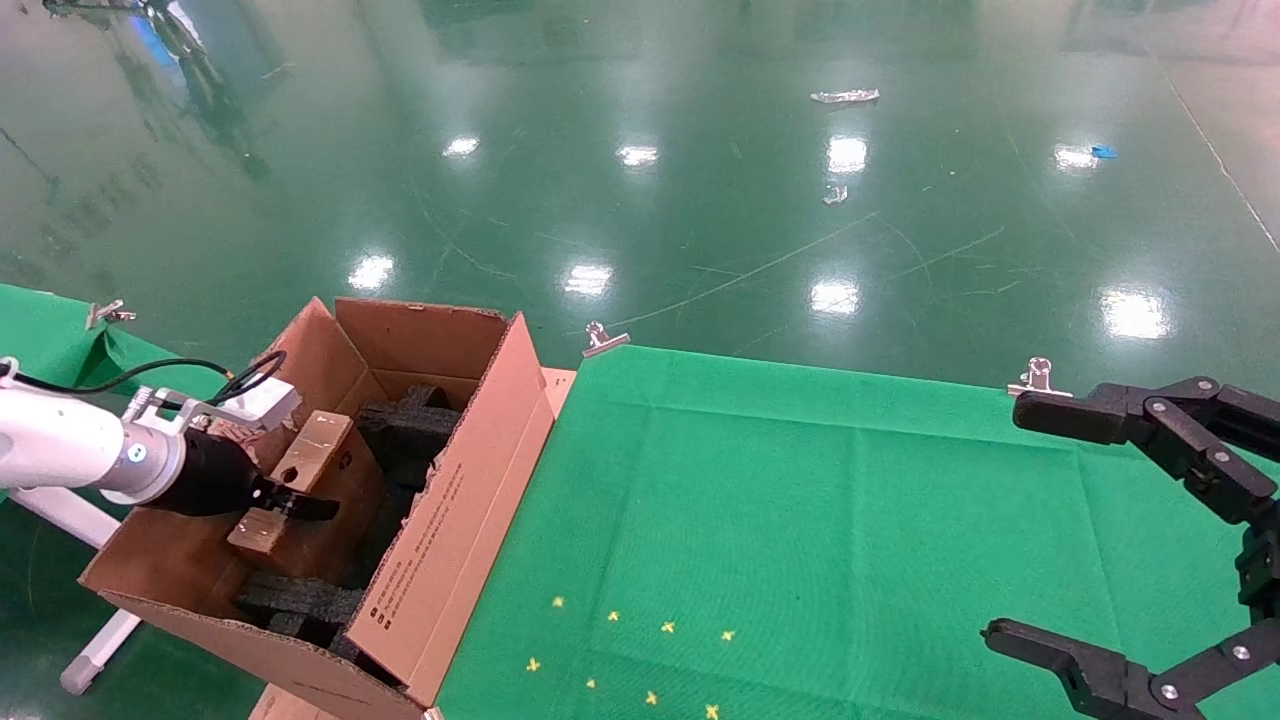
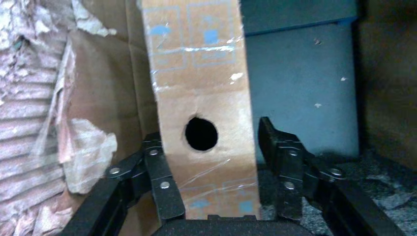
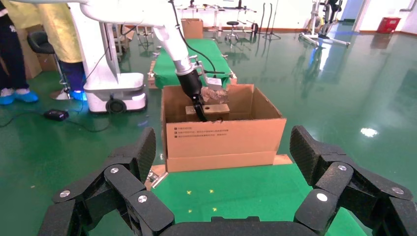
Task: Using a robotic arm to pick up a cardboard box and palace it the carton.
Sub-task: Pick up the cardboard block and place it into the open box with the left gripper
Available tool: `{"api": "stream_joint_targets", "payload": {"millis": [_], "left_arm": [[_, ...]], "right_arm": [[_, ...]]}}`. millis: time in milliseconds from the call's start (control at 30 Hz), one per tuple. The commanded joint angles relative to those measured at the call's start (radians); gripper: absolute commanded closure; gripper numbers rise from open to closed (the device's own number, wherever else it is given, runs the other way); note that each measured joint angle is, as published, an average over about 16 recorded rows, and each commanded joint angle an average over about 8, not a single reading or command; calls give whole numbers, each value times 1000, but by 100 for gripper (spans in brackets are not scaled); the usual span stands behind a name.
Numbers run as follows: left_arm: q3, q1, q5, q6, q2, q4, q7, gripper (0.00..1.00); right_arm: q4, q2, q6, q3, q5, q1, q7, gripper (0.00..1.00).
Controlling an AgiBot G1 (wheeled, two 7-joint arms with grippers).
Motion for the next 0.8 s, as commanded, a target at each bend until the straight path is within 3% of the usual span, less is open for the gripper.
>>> {"api": "stream_joint_targets", "payload": {"millis": [33, 300, 800], "left_arm": [[-4, -4, -5, 5, 4, 11, 12, 0], [-2, -92, 3, 40, -4, 42, 38, 0], [-11, -380, 15, 102, -71, -25, 170, 0]], "right_arm": [[0, 0, 0, 0, 0, 0, 0, 0], [0, 0, 0, -1, 0, 0, 0, 0], [0, 1, 1, -1, 1, 0, -1, 0]]}}
